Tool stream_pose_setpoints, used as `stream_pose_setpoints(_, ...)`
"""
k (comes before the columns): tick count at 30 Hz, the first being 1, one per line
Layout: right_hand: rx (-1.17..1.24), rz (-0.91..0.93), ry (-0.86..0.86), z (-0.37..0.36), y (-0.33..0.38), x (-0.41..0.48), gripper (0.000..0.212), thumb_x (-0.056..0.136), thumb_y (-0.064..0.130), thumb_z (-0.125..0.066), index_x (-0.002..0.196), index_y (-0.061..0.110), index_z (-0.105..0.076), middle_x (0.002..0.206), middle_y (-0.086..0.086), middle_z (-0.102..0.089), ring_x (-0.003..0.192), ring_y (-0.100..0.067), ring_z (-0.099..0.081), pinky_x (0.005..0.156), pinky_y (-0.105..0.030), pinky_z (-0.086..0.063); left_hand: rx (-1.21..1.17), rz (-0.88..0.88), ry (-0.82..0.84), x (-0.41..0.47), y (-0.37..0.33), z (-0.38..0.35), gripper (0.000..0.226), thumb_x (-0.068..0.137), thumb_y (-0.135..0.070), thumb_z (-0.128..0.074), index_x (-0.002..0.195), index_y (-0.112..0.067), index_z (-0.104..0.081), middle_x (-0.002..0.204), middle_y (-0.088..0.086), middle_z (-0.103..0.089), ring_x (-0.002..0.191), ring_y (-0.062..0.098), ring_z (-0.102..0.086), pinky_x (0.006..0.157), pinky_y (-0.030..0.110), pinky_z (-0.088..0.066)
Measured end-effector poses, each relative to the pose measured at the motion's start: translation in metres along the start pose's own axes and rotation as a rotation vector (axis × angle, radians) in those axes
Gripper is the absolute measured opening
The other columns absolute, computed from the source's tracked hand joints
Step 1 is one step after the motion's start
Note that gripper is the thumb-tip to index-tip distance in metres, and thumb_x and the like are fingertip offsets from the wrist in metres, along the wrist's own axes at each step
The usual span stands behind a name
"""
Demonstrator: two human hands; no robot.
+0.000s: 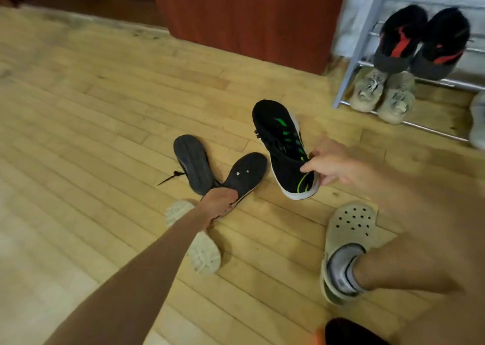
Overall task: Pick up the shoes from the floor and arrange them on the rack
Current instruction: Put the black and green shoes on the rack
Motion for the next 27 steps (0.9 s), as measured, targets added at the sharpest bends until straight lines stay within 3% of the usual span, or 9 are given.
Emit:
stream_pose_setpoints(3, -0.030, -0.042, -0.014, 0.002, -0.017, 0.011, 0.031, 0.080, 0.011, -0.073, 0.109, 0.002, -0.067, 0.095, -0.013, -0.069, 0.082, -0.032, -0.070, 0.077, -0.039, -0.060, 0.180, 0.054, -0.045, 0.028, 0.049, 0.027, 0.023, 0.091, -0.013, -0.057, 0.112, -0.004, -0.060, 0.095, 0.005, -0.058, 0.073, 0.011, -0.053, 0.063, 0.022, -0.041)
stream_pose_setpoints(6, -0.045, -0.055, -0.030, 0.007, -0.022, 0.018, 0.032, 0.079, 0.010, -0.074, 0.110, 0.003, -0.066, 0.101, -0.015, -0.070, 0.085, -0.034, -0.070, 0.081, -0.044, -0.060, 0.345, 0.035, -0.111, 0.051, 0.055, 0.041, 0.039, 0.083, -0.019, -0.064, 0.119, -0.004, -0.057, 0.113, 0.010, -0.060, 0.100, 0.026, -0.058, 0.076, 0.029, -0.043)
stream_pose_setpoints(12, -0.041, -0.074, -0.023, 0.006, -0.023, 0.029, 0.035, 0.081, 0.009, -0.073, 0.115, 0.003, -0.064, 0.098, -0.014, -0.069, 0.085, -0.032, -0.069, 0.081, -0.040, -0.059, 0.510, 0.106, -0.210, 0.089, 0.053, 0.041, 0.090, 0.075, -0.039, -0.073, 0.146, -0.010, -0.026, 0.147, 0.017, -0.026, 0.134, 0.038, -0.034, 0.108, 0.047, -0.037)
stream_pose_setpoints(14, -0.015, -0.085, -0.019, 0.005, -0.026, 0.031, 0.036, 0.082, 0.007, -0.072, 0.117, 0.003, -0.063, 0.096, -0.011, -0.066, 0.087, -0.031, -0.069, 0.081, -0.038, -0.058, 0.586, 0.122, -0.259, 0.090, 0.057, 0.039, 0.092, 0.074, -0.037, -0.076, 0.143, -0.005, -0.024, 0.145, 0.019, -0.021, 0.133, 0.040, -0.033, 0.108, 0.046, -0.037)
stream_pose_setpoints(17, 0.009, -0.097, -0.006, 0.005, -0.030, 0.030, 0.036, 0.082, 0.006, -0.072, 0.116, 0.006, -0.062, 0.100, -0.011, -0.067, 0.093, -0.032, -0.069, 0.084, -0.040, -0.058, 0.466, 0.162, -0.351, 0.091, 0.068, 0.050, 0.088, 0.074, -0.032, -0.078, 0.138, 0.001, -0.028, 0.135, 0.021, -0.040, 0.126, 0.039, -0.044, 0.100, 0.045, -0.044)
stream_pose_setpoints(20, 0.011, -0.112, -0.003, 0.008, -0.037, 0.028, 0.033, 0.081, 0.007, -0.072, 0.113, 0.006, -0.064, 0.105, -0.015, -0.070, 0.093, -0.033, -0.070, 0.085, -0.042, -0.058, 0.443, 0.189, -0.216, 0.089, 0.078, 0.041, 0.084, 0.067, -0.038, -0.082, 0.133, -0.001, -0.045, 0.121, 0.015, -0.057, 0.116, 0.033, -0.055, 0.093, 0.041, -0.049)
stream_pose_setpoints(22, 0.018, -0.117, -0.003, 0.009, -0.041, 0.025, 0.033, 0.081, 0.009, -0.073, 0.113, 0.006, -0.064, 0.104, -0.015, -0.071, 0.091, -0.032, -0.070, 0.084, -0.041, -0.058, 0.502, 0.088, -0.210, 0.080, 0.065, 0.035, 0.067, 0.064, -0.037, -0.083, 0.122, -0.014, -0.059, 0.110, 0.008, -0.063, 0.108, 0.030, -0.059, 0.093, 0.044, -0.050)
stream_pose_setpoints(25, 0.017, -0.115, -0.006, 0.010, -0.043, 0.021, 0.031, 0.081, 0.012, -0.073, 0.111, 0.007, -0.065, 0.103, -0.014, -0.071, 0.088, -0.031, -0.071, 0.082, -0.039, -0.059, 0.780, -0.219, -0.334, 0.055, 0.025, 0.021, 0.057, 0.069, -0.030, -0.079, 0.121, -0.024, -0.056, 0.116, 0.004, -0.056, 0.112, 0.026, -0.051, 0.097, 0.044, -0.042)
stream_pose_setpoints(27, 0.001, -0.110, -0.012, 0.011, -0.043, 0.015, 0.032, 0.080, 0.016, -0.074, 0.111, 0.008, -0.065, 0.103, -0.014, -0.071, 0.087, -0.031, -0.071, 0.082, -0.040, -0.059, 0.951, -0.451, -0.247, 0.036, 0.005, -0.010, 0.047, 0.074, -0.034, -0.074, 0.117, -0.028, -0.057, 0.111, -0.003, -0.053, 0.110, 0.019, -0.046, 0.096, 0.039, -0.036)
Point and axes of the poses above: each hand's wrist, its own x-axis towards the middle knuckle, its own z-axis out of the back of the hand, y = z × x, the point moved 10 cm from there along x, towards the middle knuckle
